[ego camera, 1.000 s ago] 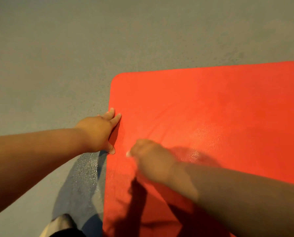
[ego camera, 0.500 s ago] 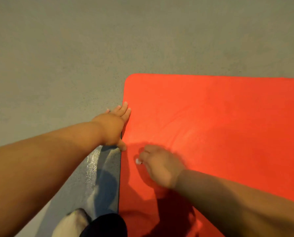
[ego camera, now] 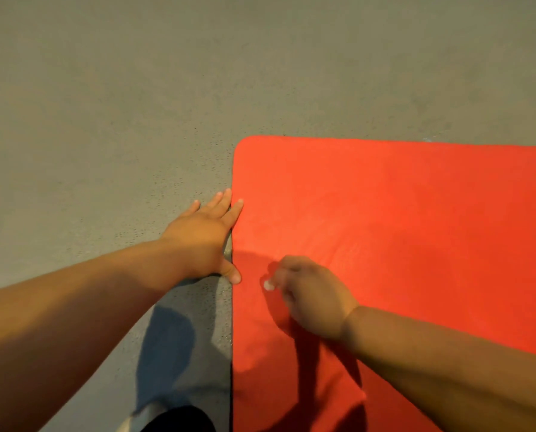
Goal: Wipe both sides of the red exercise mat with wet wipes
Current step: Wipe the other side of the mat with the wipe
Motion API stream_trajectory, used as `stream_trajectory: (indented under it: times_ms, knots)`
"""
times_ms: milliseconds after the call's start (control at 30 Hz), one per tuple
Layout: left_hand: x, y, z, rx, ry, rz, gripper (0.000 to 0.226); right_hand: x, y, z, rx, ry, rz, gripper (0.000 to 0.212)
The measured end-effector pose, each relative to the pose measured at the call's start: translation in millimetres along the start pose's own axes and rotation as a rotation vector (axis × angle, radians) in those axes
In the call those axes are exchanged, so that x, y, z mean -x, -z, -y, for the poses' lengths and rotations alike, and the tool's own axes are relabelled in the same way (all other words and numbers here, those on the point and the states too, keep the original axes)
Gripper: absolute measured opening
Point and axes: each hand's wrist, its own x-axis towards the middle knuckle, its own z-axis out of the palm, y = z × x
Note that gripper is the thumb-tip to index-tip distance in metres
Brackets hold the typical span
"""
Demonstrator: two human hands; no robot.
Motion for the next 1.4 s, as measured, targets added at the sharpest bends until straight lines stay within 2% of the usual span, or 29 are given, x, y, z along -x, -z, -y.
stream_trajectory:
  times_ms: [67, 133, 200, 267, 300, 367, 533, 600, 667, 767, 800, 833, 900, 967, 1033, 1067, 1100, 1167, 1200, 1233, 1267, 1333, 1400]
  knots:
    - [0.1, -0.2, 0.0, -0.005, -0.004, 0.002, 0.145, 3.6, 8.9, -5.0, 0.034, 0.145, 0.123, 0.018]
    - [-1.5, 0.1, 0.8, -0.008, -0.006, -0.006, 0.145, -21.5, 25.8, -25.6, 0.141, 0.073, 0.107, 0.02]
    - [-1.8, 0.7, 0.6, -0.004, -0.009, 0.001, 0.145, -56.4, 43.5, -50.6, 0.226, -0.194, -0.098, 0.018]
    - [-1.7, -0.9, 0.9, 0.011, -0.009, -0.004, 0.145, -83.4, 54.7, -61.3, 0.173, -0.556, -0.291, 0.018]
    - [-1.3, -1.1, 1.7, 0.02, -0.007, -0.01, 0.145, -91.6, 52.4, -54.5, 0.126, -0.639, -0.344, 0.02]
    - [-1.1, -0.4, 4.5, 0.042, -0.013, -0.016, 0.147, -89.6, 32.0, -33.5, 0.091, -0.576, -0.337, 0.021]
    - [-0.5, -1.8, 8.2, 0.068, -0.035, -0.024, 0.147, 10.5, -13.2, 32.0, 0.037, 0.066, 0.009, 0.032]
    - [-0.5, -2.0, 7.1, 0.067, -0.033, -0.027, 0.147, 25.3, -10.5, 20.2, 0.026, 0.107, 0.054, 0.025]
    - [-0.5, 0.7, 5.5, 0.052, -0.027, -0.023, 0.147, 11.6, 0.6, -10.8, 0.061, -0.106, -0.132, 0.015]
    - [0.3, 2.8, 3.3, 0.032, -0.02, -0.015, 0.147, -9.5, 31.0, -58.4, -0.001, -0.792, -0.47, 0.014]
    - [0.4, 2.8, 3.5, 0.032, -0.017, -0.016, 0.147, -12.3, 33.4, -59.4, -0.042, -0.929, -0.509, 0.015]
    - [0.1, 2.7, 3.4, 0.034, -0.015, -0.015, 0.147, -12.6, 29.4, -51.1, -0.042, -0.946, -0.497, 0.016]
    - [0.2, 2.4, 2.5, 0.028, -0.011, -0.017, 0.148, -4.8, 9.4, -15.1, -0.045, -0.791, -0.343, 0.016]
    - [1.4, 2.8, 3.6, 0.015, -0.013, -0.023, 0.149, 11.3, -11.6, 30.8, -0.055, -0.509, -0.144, 0.02]
    - [0.8, 3.2, 4.6, 0.02, -0.019, -0.026, 0.149, 28.8, -14.5, 39.9, -0.006, -0.332, 0.03, 0.019]
    - [0.3, 2.3, 5.0, 0.021, -0.022, -0.029, 0.149, 33.9, -10.2, 28.0, 0.023, -0.363, 0.006, 0.014]
    - [-0.4, 1.5, 5.4, 0.02, -0.027, -0.033, 0.149, 37.0, -6.9, 9.9, 0.025, -0.479, -0.083, 0.011]
    - [-0.8, -0.2, 6.4, 0.018, -0.037, -0.033, 0.149, 44.3, 10.1, -21.7, -0.036, -0.865, -0.361, 0.012]
    - [-1.4, -1.2, 7.4, 0.017, -0.039, -0.034, 0.149, 46.8, 15.8, -27.9, -0.082, -0.984, -0.456, 0.013]
    - [-2.0, -2.1, 8.0, 0.017, -0.041, -0.035, 0.148, 45.6, 13.9, -26.5, -0.094, -1.009, -0.472, 0.013]
    - [-2.1, -2.3, 7.6, 0.018, -0.044, -0.036, 0.147, 42.1, 11.3, -18.0, -0.137, -0.962, -0.42, 0.013]
    - [2.1, -4.2, 6.4, 0.022, -0.077, -0.066, 0.138, 29.7, -3.7, 13.6, -0.266, -0.713, -0.285, 0.015]
    - [10.7, -13.0, 4.1, 0.055, -0.223, -0.187, 0.119, 20.3, -14.3, 38.9, -0.524, -0.571, -0.228, 0.021]
